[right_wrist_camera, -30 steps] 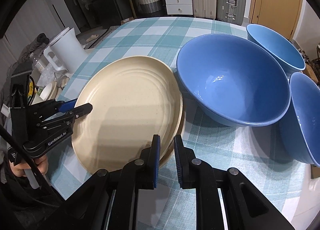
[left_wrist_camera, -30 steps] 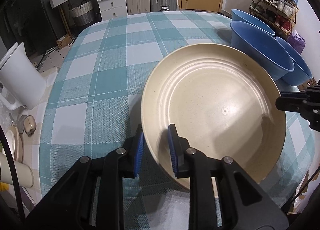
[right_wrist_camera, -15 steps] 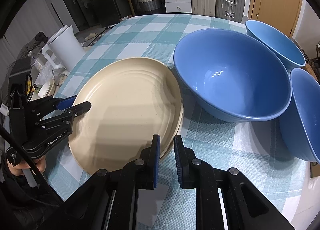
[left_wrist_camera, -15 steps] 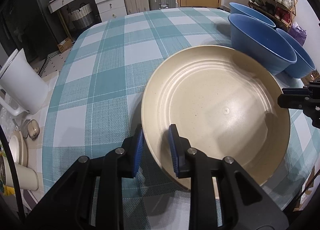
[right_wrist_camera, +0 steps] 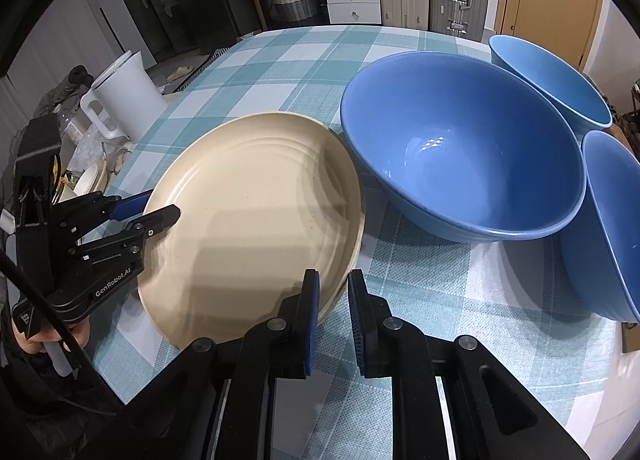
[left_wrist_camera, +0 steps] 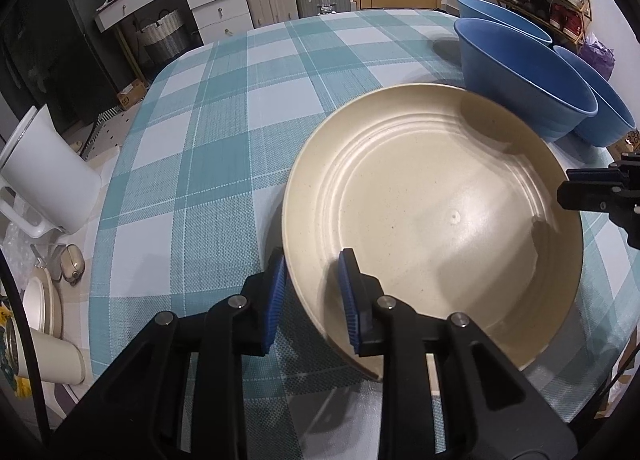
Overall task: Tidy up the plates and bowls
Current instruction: 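Lower the cream plates onto the cloth beside the blue bowls with both grippers, then open both grippers and move them toward the blue bowls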
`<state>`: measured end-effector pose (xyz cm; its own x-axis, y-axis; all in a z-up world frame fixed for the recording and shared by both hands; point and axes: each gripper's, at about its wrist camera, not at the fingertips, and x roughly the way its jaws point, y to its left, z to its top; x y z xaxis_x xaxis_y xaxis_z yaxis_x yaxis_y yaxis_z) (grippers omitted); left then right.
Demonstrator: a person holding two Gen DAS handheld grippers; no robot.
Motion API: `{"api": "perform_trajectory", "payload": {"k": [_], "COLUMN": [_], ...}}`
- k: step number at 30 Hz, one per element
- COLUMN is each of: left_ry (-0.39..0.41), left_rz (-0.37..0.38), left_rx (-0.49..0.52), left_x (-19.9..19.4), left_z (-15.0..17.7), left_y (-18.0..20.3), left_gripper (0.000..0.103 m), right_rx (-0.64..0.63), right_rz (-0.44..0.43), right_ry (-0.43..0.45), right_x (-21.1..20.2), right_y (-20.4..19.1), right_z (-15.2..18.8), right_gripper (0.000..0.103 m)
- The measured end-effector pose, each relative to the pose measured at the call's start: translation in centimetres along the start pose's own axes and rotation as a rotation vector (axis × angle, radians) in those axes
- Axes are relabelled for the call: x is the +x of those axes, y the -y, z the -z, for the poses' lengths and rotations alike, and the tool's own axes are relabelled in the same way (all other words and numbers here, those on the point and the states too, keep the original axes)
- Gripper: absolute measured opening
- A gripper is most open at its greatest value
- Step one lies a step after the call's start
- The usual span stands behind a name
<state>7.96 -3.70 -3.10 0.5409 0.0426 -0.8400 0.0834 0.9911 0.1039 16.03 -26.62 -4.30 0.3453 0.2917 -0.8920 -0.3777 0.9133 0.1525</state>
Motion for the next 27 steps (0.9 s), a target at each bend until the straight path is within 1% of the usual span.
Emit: {"api": "perform_trajectory", "payload": {"k": [6,7,8,9,10,11,12,13,15,16,17,19,20,23,24,25,27], "left_ry": [-0.019,-0.02,-0.017,-0.013,-0.006,0.003,0.012,0.025,0.043,0.051,0.06,0.072,0.079,0.109,0.122,0.128,0.136], "left_rz": [0.054,0.061,0.07,0.078,0.087,0.098,0.105,0.119,0.146,0.157,0.17,0.189,0.194,0.188,0.19,0.192,0.196], "left_rx": [-0.038,-0.042,-0.048,-0.053,-0.058,-0.066,-0.074,-0.081,-0.097,-0.106,-0.114,-0.122,-0.124,-0.133,-0.136,-0.136,-0.133], "left_x": [0.0,-0.1,-0.2,-0.4,-0.6,-0.9,-1.2,-1.6,-2.5,-2.8,-3.2,-4.0,-4.4,-5.5,-5.9,-6.2,-6.8], "left_z": [-0.1,0.0,0.0,0.0,-0.1,-0.1,-0.2,-0.3,-0.5,-0.6,-0.8,-1.2,-1.4,-2.0,-2.1,-2.3,-2.7], "left_y": [-0.7,-0.8,-0.9,-1.0,-1.1,-1.2,-1.3,-1.5,-1.7,-1.8,-1.9,-2.1,-2.1,-2.2,-2.2,-2.2,-2.0], "left_gripper": [0.03,0.032,0.036,0.043,0.046,0.055,0.062,0.064,0.078,0.08,0.08,0.082,0.085,0.102,0.102,0.102,0.102], "right_rx": [0.007,0.006,0.001,-0.001,-0.002,-0.006,-0.007,-0.007,-0.008,-0.007,-0.006,-0.007,-0.005,0.002,0.005,0.008,0.013], "right_rz": [-0.008,-0.012,-0.022,-0.029,-0.036,-0.048,-0.057,-0.062,-0.069,-0.073,-0.079,-0.087,-0.086,-0.095,-0.099,-0.095,-0.081], "right_ry": [-0.008,-0.007,-0.003,0.002,0.008,0.017,0.025,0.033,0.045,0.052,0.059,0.079,0.087,0.12,0.126,0.135,0.155], "right_x": [0.0,-0.1,-0.3,-0.6,-0.8,-1.2,-1.5,-1.9,-2.5,-2.8,-3.2,-4.0,-4.4,-5.6,-5.9,-6.3,-7.0], "right_y": [0.0,0.1,0.0,-0.1,-0.1,-0.2,-0.2,-0.2,-0.3,-0.3,-0.3,-0.3,-0.2,-0.1,0.0,0.1,0.3], "right_z": [0.1,0.2,0.2,0.2,0.2,0.2,0.2,0.2,0.2,0.2,0.2,0.1,0.1,-0.1,-0.1,-0.2,-0.3], "right_gripper": [0.016,0.018,0.024,0.028,0.037,0.047,0.05,0.055,0.064,0.071,0.076,0.08,0.085,0.092,0.095,0.1,0.101]}}
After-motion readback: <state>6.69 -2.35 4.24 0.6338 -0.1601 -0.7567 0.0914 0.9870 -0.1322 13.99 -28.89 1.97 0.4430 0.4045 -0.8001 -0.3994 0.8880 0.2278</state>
